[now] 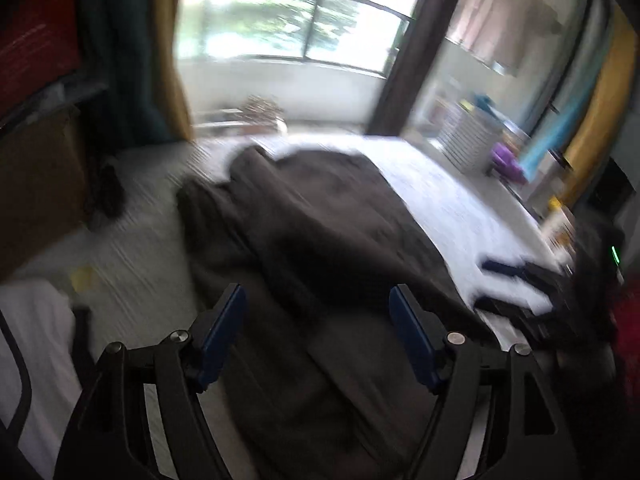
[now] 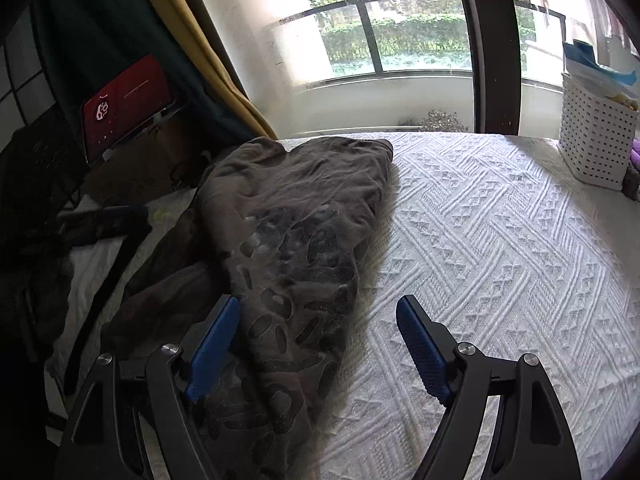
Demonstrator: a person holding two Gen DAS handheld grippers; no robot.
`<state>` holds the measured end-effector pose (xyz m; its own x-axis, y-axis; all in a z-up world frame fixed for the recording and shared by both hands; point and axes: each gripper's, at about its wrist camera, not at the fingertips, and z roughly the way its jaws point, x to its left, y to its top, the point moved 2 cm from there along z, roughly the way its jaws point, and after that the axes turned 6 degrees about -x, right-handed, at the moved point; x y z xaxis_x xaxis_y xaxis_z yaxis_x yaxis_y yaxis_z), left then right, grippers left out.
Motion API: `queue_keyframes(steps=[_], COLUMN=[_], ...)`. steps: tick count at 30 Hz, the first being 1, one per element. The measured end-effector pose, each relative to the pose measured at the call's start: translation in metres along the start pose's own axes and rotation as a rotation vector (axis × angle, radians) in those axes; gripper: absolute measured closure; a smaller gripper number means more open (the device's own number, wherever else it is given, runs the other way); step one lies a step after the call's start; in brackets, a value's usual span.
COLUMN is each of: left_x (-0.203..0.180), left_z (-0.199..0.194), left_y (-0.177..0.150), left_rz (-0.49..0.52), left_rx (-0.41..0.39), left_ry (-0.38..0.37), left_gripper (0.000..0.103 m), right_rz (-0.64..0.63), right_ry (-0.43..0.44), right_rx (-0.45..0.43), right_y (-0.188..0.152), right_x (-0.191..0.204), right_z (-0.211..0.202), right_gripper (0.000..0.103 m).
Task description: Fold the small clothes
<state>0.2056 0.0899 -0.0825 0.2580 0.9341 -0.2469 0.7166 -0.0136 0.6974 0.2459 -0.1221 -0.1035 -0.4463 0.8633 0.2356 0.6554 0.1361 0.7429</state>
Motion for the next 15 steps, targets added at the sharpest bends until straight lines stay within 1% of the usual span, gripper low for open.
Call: queue_keyframes(steps=[3,4,5,6,7,8,10,15], left_x=[-0.014,-0.017,-0.019,-0.020,-0.022,-0.025,-0.030,-0.030], left_z=[0.004,0.004,0.006,0.006,0.006,0.004,-0.005,-0.034], left_y=[-0.030,-0.037,-0.045,-0.051,-0.056,-0.058,-0.062,-0.066], left_rz=[0.025,0.026,0.026,0.027,0.038,0.049,0.067,0.077], left_rx=[0.053,0.059,0.065,0.075,0.087,0.084,0.071,0.027], left_ry=[-0.006,-0.014,-0.034,-0.049,-0.053,-0.056,-0.075,-0.050], left_gripper=[0.029,0.033,0.042,0.073,0.093,0.093,0.096,0.097], right_rz=[-0.003,-0.006,-0.009,-0.014,-0.018,-0.022,-0.034,-0.059], right_ry=[-0.002,-0.002,-0.002,-0.001,-0.001,0.000,0.007,0.012], right_rx=[-0.002,-0.003,-0.003,-0.002,0.000,0.003,0.009,0.009], right_y=[-0.003,-0.004,-0.005,-0.007,-0.009,-0.010,-0.013,-0.020], right_x=[0.003,0.006,0.009,0.012,0.014,0.017,0.023,0.036], right_z=[-0.007,-0.009,-0.012,-0.013,-0.015,-0.016,-0.019,-0.027], right_gripper=[0.021,0.021,0.021,0.021,0.021,0.021,0.021,0.021])
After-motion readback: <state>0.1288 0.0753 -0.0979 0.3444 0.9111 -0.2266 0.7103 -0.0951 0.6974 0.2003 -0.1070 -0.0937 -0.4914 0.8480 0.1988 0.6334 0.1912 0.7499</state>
